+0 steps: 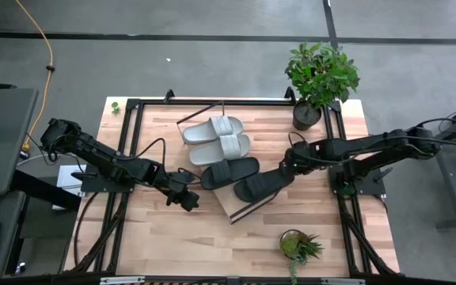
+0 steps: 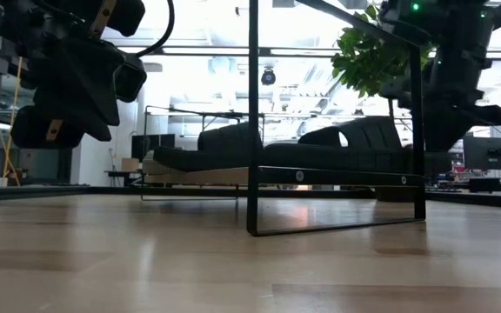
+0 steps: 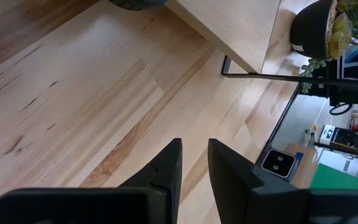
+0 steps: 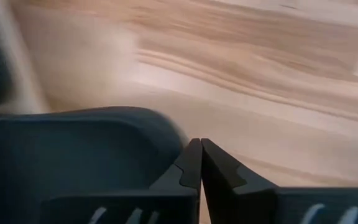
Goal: Pick and place slides into the shelf
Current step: Put the black slipper on the shelf
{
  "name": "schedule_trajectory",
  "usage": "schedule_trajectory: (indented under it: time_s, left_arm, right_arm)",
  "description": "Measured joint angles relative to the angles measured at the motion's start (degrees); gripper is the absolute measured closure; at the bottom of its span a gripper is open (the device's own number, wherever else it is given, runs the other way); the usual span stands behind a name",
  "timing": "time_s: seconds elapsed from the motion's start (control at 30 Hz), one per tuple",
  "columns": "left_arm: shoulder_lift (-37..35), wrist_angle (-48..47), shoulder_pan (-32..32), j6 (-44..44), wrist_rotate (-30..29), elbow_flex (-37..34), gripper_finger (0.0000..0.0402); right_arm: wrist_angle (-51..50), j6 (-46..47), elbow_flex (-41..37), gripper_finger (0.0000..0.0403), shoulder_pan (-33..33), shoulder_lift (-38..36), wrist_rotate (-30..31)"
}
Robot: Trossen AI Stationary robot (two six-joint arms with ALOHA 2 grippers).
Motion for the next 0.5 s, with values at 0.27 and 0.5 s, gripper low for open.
schedule_trajectory:
  time_s: [0.27,0.5]
  left_arm:
    - [0.0,0.0,0.0,0.0,0.0,0.0,0.0334]
    - [0.0,0.0,0.0,0.0,0.0,0.0,0.0334]
  right_arm:
    - [5.8,-1.3,0.0,0.0402,0.0,0.0,-0.7]
    - [3.6,-0.4,0.0,0.0403,0.0,0.0,-0.7]
